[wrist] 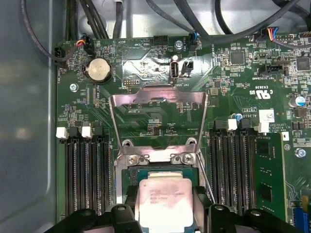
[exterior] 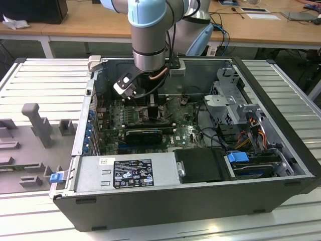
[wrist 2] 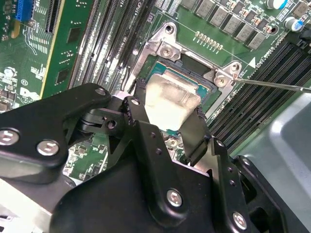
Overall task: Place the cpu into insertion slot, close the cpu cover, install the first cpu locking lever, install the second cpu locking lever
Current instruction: 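Place the cpu into insertion slot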
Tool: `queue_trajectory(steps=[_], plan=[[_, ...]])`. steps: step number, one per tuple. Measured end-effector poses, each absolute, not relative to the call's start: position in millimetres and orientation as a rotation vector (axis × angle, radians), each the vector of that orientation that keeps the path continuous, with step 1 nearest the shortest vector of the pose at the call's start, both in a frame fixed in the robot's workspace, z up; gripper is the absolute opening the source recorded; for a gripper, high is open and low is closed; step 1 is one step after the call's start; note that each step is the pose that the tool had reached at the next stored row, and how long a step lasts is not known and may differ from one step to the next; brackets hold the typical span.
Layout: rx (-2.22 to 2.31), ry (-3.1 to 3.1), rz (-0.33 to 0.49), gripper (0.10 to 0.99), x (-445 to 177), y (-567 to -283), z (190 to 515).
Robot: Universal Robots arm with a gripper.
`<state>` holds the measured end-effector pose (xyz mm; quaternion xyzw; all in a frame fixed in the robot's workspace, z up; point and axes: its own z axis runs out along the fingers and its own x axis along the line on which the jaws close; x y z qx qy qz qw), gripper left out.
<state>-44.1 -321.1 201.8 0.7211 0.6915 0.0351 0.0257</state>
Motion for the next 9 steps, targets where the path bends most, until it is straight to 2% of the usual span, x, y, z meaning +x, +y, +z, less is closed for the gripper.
queue_trajectory(steps=[1,2,9], plan=[[2.229,2.138,0.109,0.541,-44.1,-321.1,201.8],[2.229,2.138,0.108,0.604,-44.1,-321.1,201.8],[2.231,2.14,0.113,0.604,-44.1,-318.0,201.8]])
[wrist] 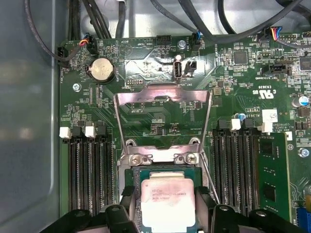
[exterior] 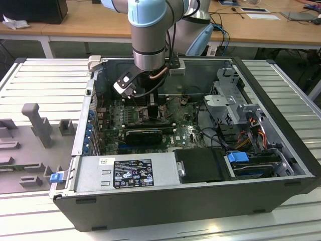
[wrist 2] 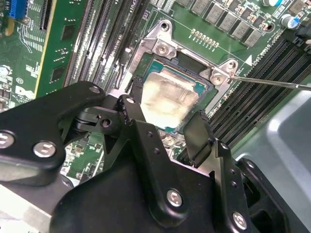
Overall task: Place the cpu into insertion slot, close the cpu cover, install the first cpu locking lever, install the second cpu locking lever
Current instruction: 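Place the cpu into insertion slot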
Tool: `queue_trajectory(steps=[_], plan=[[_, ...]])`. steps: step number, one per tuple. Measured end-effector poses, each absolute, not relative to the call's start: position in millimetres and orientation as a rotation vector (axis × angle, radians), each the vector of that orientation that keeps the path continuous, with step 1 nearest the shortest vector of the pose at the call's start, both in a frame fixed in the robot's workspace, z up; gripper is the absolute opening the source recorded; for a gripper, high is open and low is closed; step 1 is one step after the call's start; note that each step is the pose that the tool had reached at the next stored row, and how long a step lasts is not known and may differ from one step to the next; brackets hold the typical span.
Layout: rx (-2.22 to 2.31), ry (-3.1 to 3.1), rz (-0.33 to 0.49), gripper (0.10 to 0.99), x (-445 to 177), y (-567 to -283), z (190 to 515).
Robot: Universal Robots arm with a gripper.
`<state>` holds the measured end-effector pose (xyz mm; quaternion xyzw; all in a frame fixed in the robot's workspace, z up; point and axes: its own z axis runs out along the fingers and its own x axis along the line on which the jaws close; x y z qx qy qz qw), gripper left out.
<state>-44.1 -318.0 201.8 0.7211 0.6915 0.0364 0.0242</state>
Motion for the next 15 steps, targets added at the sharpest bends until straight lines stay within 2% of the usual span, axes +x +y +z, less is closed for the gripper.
queue_trajectory(steps=[13,14,15], plan=[[2.233,2.141,0.118,0.604,-44,-317,212],[2.233,2.141,0.116,0.588,-44,-317,213],[2.232,2.14,0.114,0.522,-44,-318,214]])
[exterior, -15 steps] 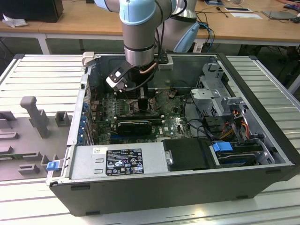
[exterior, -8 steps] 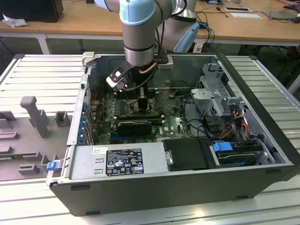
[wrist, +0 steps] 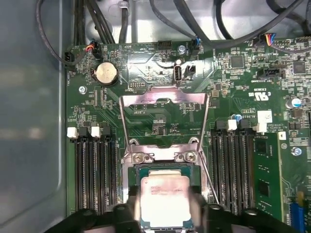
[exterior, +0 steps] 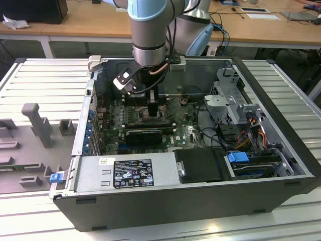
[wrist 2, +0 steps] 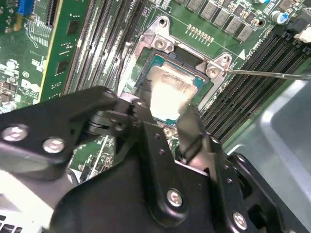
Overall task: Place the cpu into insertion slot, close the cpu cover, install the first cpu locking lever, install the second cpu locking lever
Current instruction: 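Place the cpu into insertion slot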
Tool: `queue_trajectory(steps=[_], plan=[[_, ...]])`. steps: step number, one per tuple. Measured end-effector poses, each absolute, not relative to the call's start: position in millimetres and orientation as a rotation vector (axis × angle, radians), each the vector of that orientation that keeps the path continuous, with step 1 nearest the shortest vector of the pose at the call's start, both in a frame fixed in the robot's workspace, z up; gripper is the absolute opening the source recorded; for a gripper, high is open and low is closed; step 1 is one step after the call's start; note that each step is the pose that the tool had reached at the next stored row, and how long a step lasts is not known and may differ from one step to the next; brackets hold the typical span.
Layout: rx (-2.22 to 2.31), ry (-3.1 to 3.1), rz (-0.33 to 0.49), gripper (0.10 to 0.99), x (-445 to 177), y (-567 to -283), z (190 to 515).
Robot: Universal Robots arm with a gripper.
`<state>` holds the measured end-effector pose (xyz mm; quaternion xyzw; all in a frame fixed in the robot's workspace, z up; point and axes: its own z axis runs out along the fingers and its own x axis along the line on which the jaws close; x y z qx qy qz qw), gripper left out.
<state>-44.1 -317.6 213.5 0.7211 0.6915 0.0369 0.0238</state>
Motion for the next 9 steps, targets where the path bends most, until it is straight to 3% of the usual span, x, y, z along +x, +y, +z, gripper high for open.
queue_trajectory(steps=[1,4,5,9], plan=[[2.23,2.138,0.111,0.4,-44.2,-318.4,213.8],[2.227,2.136,0.104,0.22,-44.2,-320.3,214.3],[2.226,2.135,0.103,0.106,-44.2,-320.6,215.4],[2.226,2.135,0.103,0.106,-44.2,-320.6,219.1]])
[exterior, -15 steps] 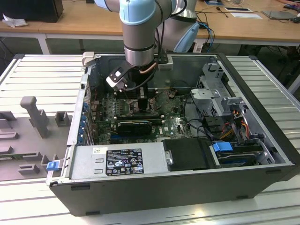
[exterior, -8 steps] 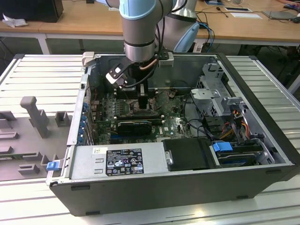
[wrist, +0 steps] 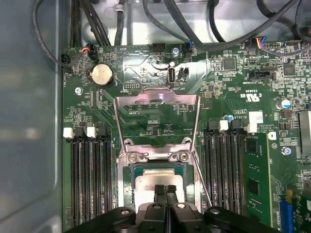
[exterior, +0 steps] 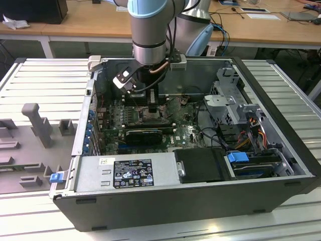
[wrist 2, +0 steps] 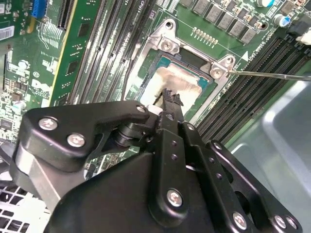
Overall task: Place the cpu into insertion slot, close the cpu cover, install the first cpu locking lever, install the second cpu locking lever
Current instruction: 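Place the cpu into insertion slot, then close the cpu cover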
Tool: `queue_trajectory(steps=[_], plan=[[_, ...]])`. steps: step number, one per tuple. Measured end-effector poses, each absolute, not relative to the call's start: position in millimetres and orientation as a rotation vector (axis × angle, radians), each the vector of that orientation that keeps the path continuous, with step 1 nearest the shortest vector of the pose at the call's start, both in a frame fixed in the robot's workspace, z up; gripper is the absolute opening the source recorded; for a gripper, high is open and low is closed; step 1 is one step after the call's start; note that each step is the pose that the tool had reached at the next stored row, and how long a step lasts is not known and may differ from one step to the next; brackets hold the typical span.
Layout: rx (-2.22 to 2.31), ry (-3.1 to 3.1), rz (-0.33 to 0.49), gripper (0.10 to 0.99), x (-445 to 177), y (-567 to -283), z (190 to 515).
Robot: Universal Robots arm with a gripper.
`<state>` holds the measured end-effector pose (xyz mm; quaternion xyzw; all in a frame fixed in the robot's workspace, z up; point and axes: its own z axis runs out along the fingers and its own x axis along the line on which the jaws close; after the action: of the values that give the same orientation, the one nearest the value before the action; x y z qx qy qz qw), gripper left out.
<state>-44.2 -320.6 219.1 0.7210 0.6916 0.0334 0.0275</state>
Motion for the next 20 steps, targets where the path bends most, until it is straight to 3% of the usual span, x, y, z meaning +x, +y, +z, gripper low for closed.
queue_trajectory(steps=[20], plan=[[2.249,2.154,0.124,0.106,-38,-324,236]])
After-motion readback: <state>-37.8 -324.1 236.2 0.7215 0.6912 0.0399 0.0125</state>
